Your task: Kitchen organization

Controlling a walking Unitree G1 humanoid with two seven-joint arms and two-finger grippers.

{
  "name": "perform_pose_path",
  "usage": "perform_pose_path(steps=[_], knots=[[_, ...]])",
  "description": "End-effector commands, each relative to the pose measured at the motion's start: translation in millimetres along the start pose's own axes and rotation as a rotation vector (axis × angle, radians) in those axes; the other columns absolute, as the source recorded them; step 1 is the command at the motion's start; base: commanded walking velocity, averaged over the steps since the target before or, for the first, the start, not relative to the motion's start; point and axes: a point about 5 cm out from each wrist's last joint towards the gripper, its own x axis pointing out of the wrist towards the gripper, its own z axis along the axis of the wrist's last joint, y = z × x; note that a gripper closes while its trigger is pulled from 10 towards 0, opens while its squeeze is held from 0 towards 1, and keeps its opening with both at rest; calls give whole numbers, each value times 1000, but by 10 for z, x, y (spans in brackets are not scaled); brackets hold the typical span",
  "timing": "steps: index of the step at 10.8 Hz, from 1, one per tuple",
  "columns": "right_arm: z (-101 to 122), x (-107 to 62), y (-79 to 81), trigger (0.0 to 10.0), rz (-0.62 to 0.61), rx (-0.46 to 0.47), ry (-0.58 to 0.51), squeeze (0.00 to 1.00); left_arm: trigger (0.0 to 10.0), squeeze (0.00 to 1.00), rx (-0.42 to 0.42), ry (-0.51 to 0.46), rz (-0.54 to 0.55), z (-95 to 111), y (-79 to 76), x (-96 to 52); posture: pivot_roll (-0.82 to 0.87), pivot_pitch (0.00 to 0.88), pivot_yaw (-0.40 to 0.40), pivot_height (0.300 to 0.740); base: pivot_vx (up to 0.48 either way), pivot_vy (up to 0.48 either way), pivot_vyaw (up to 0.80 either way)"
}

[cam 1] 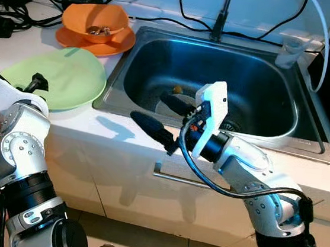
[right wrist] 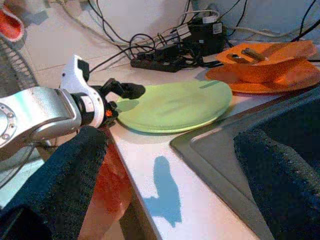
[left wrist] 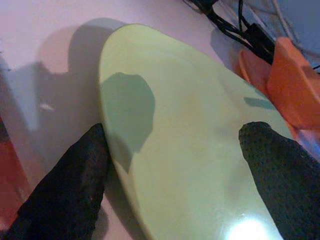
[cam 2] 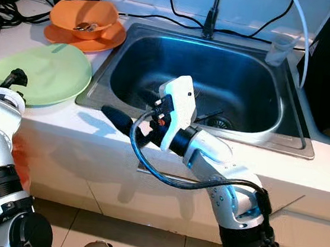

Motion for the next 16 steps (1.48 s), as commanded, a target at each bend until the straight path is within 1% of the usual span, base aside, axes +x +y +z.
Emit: perform_pose_path(steps=[1, 2, 3, 5, 6, 7, 10, 16], knots=[[23, -14, 38, 10000, 29, -5, -2, 0, 10000, 0, -28, 115, 2, -221, 20, 23, 138, 79, -8, 740, 0, 0, 0], [16, -19, 38, 10000, 28, -4, 1, 0, 10000, 0, -59, 153, -11, -289, 9, 33, 137, 77, -8, 740, 0, 0, 0], [9, -24, 42, 10000, 29, -2, 4, 0, 10000, 0, -111, 197, -49, -375, -31, 46, 134, 76, -7, 740, 0, 0, 0], [1, -34, 39, 10000, 21, -2, 7, 0, 10000, 0, -141, 231, -95, -456, -85, 82, 125, 77, -2, 740, 0, 0, 0], [3, -40, 36, 10000, 18, -2, 6, 0, 5333, 0, -154, 225, -98, -449, -86, 93, 123, 77, -2, 740, 0, 0, 0], [3, -50, 31, 10000, 14, -3, 7, 0, 0, 0, -169, 225, -89, -431, -70, 117, 123, 78, -1, 740, 0, 0, 0], [-12, -62, 32, 10000, 7, -5, 13, 0, 0, 0, -210, 220, -73, -408, -1, 169, 122, 78, 0, 740, 0, 0, 0], [-28, -68, 26, 10000, -6, -5, 13, 0, 0, 0, -225, 235, -88, -431, -29, 187, 118, 80, 5, 740, 0, 0, 0]])
